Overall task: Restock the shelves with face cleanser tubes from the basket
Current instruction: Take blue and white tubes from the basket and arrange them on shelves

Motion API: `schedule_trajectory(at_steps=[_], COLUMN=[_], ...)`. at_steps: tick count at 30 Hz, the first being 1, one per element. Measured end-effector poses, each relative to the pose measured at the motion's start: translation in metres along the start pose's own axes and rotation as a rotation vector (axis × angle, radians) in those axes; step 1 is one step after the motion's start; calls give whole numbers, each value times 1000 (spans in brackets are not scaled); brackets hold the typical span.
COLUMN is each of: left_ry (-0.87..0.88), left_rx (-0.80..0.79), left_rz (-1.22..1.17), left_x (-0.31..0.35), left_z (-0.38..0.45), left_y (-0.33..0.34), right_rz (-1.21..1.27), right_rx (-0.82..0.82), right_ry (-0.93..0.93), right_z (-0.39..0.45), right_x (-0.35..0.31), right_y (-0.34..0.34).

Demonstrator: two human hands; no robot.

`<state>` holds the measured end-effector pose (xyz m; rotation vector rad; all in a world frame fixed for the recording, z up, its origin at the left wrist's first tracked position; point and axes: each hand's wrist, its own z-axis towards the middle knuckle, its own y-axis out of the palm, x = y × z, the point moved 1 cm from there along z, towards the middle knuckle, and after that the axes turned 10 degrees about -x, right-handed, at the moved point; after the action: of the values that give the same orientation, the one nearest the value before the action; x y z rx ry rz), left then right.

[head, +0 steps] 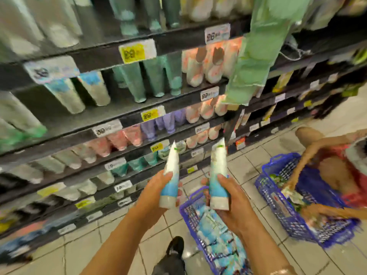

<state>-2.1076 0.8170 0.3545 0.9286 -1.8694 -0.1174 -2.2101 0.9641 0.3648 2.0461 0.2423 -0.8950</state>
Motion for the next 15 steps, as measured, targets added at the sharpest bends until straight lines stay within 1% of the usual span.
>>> schedule_trajectory(at_steps=[3, 6, 11, 15], left_ry=[78, 209, 332, 418], left_rx=[44, 49, 208, 321], left_rz=[-122, -151, -202, -373], left_x=[13, 24, 38, 47], left_z=[-55, -106, -181, -226], left_y=[-13, -27, -65, -104], right_rz=[-69, -154, -253, -316], right_rx=[-59, -145, -261, -360], right_ry=[12, 42, 108, 189], right_z=[-12, -22, -26, -21], right_x=[2, 12, 44, 77], right_y=[38, 76, 139, 193])
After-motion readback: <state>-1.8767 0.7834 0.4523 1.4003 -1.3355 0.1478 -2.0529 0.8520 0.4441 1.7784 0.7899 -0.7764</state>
